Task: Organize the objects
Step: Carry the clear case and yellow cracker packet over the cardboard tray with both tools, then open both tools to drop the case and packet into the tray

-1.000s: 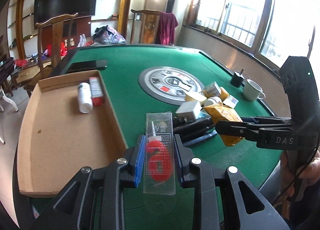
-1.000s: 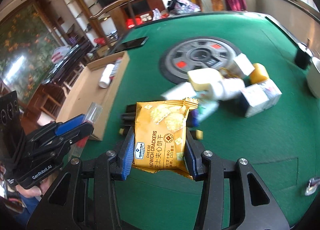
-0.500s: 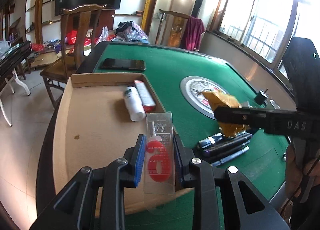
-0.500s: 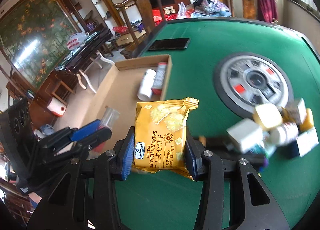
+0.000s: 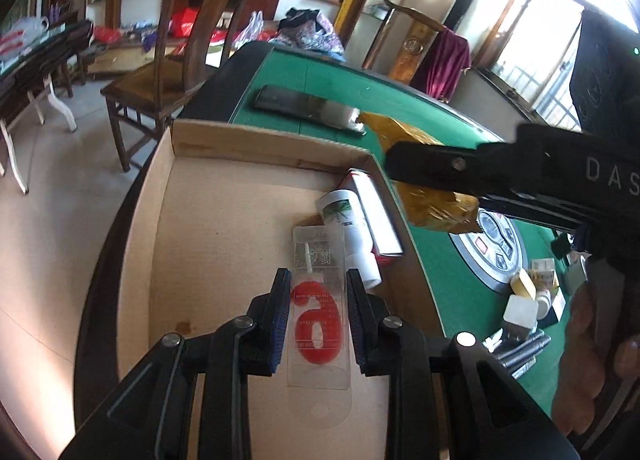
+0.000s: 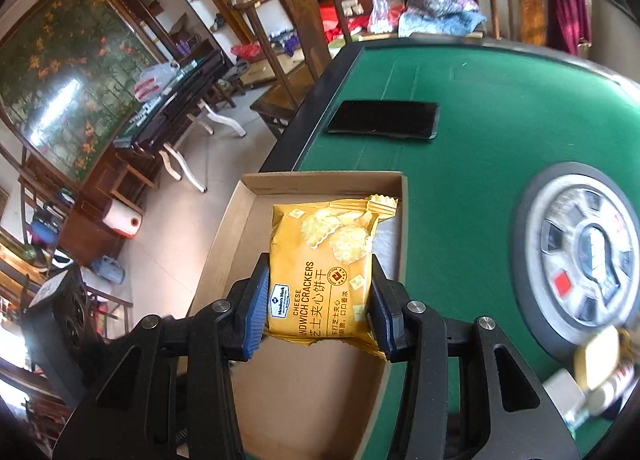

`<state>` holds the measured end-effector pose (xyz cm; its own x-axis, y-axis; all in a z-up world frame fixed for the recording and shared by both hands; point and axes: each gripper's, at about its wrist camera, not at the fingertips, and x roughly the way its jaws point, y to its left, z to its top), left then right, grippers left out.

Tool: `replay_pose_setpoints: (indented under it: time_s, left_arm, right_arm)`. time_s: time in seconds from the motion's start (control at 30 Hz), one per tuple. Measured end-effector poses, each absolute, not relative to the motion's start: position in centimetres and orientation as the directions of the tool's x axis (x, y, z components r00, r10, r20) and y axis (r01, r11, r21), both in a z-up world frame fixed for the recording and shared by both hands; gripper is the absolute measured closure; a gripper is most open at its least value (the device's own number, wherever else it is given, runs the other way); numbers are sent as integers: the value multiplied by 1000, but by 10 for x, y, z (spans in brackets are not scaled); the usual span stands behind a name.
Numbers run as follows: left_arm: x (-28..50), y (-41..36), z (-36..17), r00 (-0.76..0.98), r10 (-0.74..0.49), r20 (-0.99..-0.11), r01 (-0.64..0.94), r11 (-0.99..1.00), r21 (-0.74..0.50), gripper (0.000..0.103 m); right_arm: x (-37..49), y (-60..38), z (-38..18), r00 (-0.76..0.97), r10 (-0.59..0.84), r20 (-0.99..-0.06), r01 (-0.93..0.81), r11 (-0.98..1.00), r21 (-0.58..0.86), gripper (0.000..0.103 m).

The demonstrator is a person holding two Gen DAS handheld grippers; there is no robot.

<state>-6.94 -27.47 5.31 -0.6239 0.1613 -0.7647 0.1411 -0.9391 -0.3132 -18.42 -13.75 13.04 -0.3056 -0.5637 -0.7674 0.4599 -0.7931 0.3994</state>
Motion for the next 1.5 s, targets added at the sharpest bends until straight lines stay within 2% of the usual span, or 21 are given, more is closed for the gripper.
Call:
replay_pose_setpoints:
  time_s: [0.27,0.83,1.4,1.5]
  left_arm:
    - [-72,-276,42,-619,161,-769,152,-936,-318,76]
    - [-77,-273,39,-606,166,-778,158,-933,-322,76]
    - [-72,-275,41,-609,184,-772,166,-921,-351,75]
    - [-68,-277,44,-614,180,-768,171,-920,-352,75]
  right_arm:
    - [-210,-183,98,-264,-566,-781,482,-779,401,59]
    - [-225,-201,63,-261,-555,-790,465,-790,401,59]
    - [-220,-194,72,-282,-547,-788,475,-793,380,57]
    - [-218,-187,78,-273,-574,-772,473,-779,411,57]
